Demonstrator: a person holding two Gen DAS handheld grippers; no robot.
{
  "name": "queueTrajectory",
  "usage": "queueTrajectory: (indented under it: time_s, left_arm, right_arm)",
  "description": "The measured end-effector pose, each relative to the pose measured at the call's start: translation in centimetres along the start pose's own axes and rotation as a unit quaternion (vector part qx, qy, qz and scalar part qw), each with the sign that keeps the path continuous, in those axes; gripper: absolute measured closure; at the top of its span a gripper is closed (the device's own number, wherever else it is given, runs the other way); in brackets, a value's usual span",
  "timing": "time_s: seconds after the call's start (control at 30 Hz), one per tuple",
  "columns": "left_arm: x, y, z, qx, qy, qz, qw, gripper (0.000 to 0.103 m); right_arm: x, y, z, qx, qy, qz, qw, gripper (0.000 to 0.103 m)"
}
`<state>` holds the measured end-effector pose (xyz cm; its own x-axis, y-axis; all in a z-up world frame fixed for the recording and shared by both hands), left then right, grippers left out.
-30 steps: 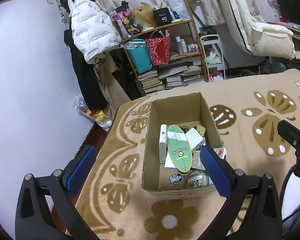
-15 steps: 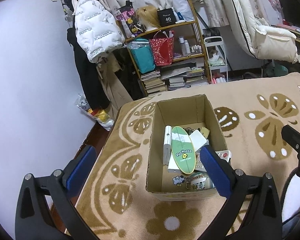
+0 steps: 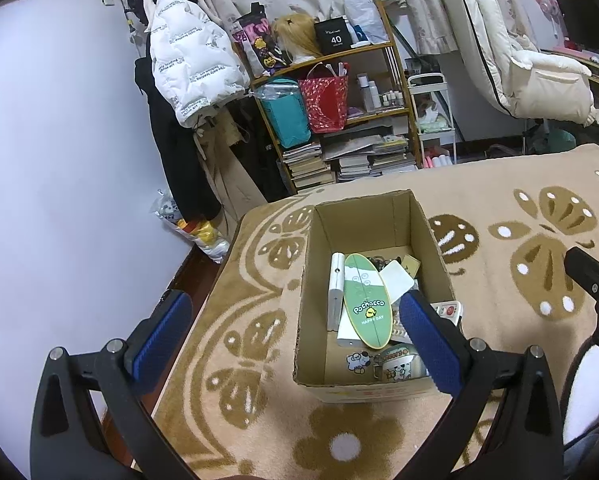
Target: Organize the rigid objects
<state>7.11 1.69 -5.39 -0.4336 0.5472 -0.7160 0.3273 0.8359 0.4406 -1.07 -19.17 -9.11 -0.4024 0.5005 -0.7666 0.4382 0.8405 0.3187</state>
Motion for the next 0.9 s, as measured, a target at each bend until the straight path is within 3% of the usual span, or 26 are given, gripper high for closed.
queueTrajectory:
  time_s: [0.9]
  left_arm:
    - [0.39, -0.31, 0.13, 0.003, -0.001, 0.0, 1.0, 0.001]
  right_arm:
    - [-0.08, -0.38, 0.01, 0.0, 0.001, 0.0, 1.0, 0.0]
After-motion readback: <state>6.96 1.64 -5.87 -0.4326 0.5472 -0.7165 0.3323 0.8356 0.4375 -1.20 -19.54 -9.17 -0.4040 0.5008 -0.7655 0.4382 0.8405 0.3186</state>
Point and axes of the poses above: each gripper's, at about its wrist camera, not at the fingertips, and z roughly the way its jaws point, y to its left, x to its underside, the point moved 8 cm from there along z, roughly the way its jaws point, and after that the axes turned 8 degrees about z, right-handed, at the moved point
